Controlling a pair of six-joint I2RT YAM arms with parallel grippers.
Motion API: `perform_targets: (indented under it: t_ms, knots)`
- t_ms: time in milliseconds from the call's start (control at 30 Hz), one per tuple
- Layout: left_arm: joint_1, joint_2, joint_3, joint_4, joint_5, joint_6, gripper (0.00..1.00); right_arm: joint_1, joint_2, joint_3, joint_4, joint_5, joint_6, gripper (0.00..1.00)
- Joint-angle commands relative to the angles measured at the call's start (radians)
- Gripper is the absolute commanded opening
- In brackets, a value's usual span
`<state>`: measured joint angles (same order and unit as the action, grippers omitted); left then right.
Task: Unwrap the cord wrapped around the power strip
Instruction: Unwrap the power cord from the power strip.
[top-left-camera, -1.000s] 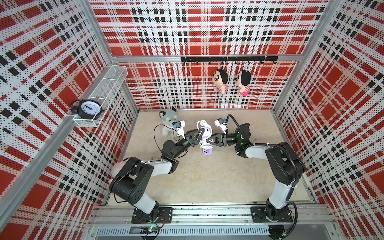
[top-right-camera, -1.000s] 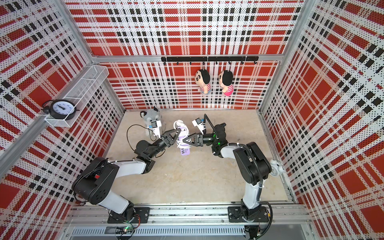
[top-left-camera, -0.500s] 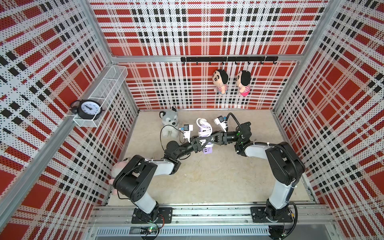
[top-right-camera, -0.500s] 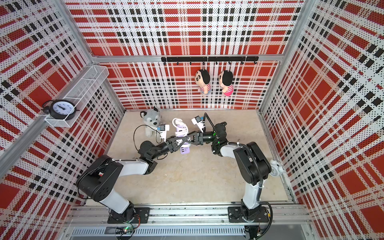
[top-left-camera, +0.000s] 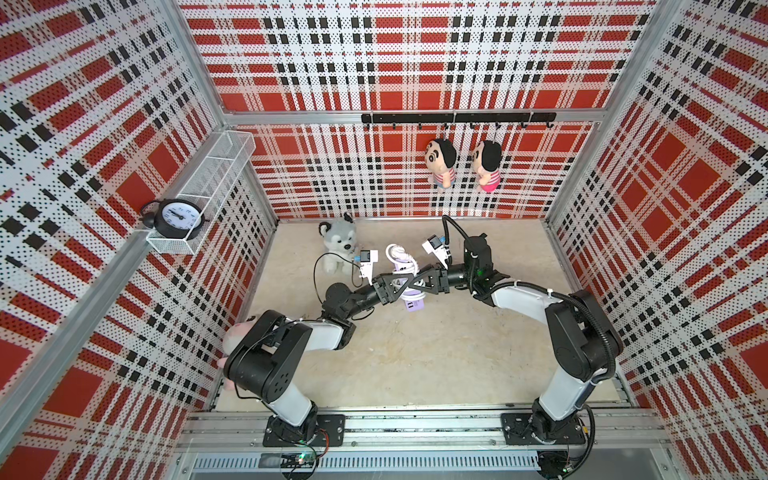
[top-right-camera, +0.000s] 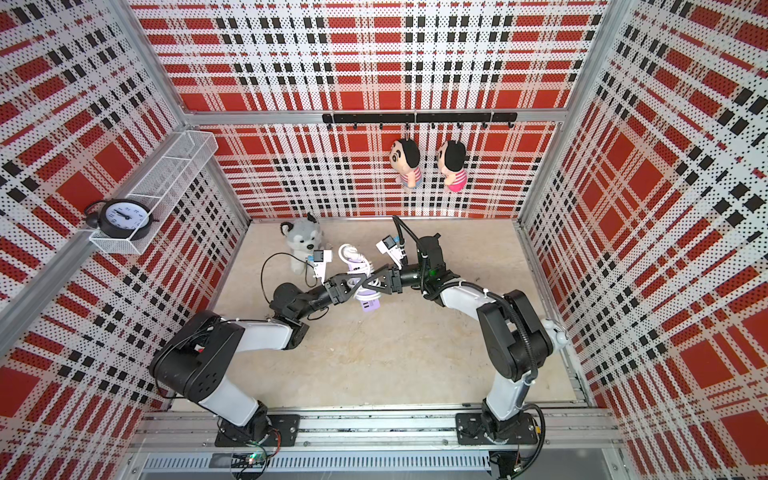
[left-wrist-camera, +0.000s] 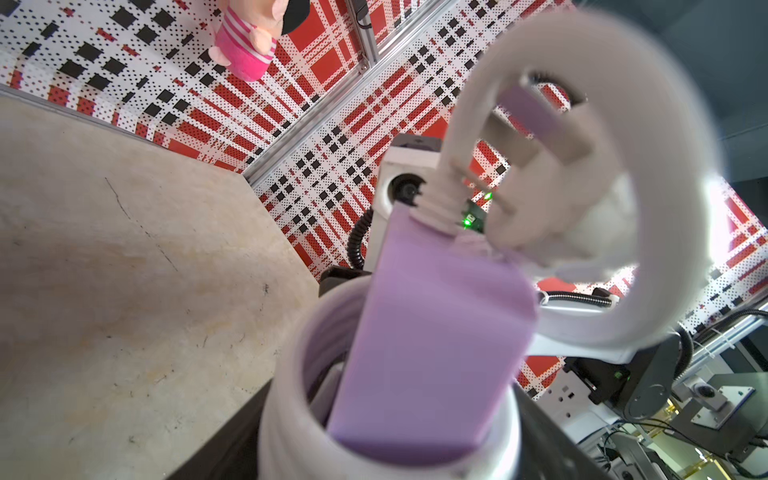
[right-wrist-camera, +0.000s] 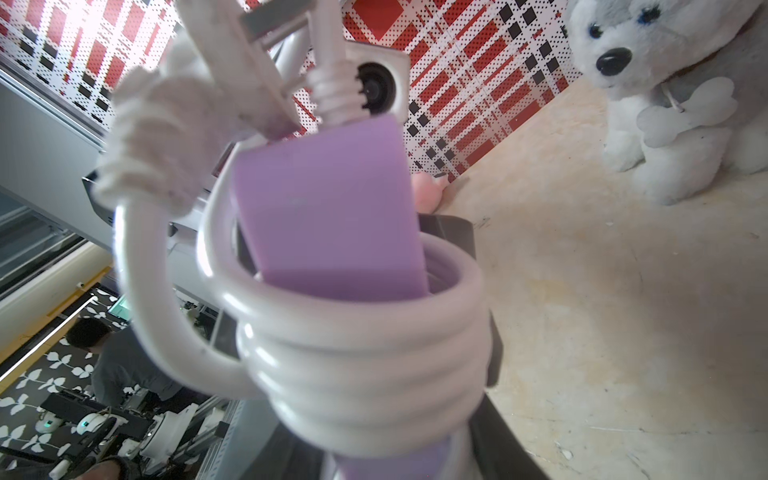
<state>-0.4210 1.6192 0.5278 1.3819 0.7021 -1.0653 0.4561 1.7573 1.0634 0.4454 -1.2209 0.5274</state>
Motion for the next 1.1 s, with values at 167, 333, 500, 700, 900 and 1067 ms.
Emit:
perform_targets:
  t_ms: [167, 333, 500, 700, 900, 1067]
  knots:
    - [0.025, 0.044, -0.002, 0.247, 0.047, -0.122, 0.52, -0.002, -0.028, 0.035, -0.133, -0.002, -0.134, 0.0]
    - [0.024, 0.09, 0.009, 0.306, 0.035, -0.166, 0.29, -0.005, -0.037, 0.076, -0.314, 0.033, -0.26, 0.22]
    - [0.036, 0.105, -0.012, 0.278, 0.002, -0.153, 0.16, -0.072, -0.085, 0.133, -0.545, 0.19, -0.404, 0.68]
    - [0.033, 0.065, -0.018, 0.033, -0.087, -0.009, 0.0, -0.126, -0.159, 0.205, -0.748, 0.399, -0.51, 0.7]
    - [-0.019, 0.02, 0.023, -0.241, -0.19, 0.155, 0.0, -0.091, -0.152, 0.292, -0.762, 0.42, -0.494, 0.42]
    - [-0.055, 0.033, 0.065, -0.344, -0.187, 0.217, 0.0, -0.04, -0.083, 0.403, -0.799, 0.403, -0.54, 0.47]
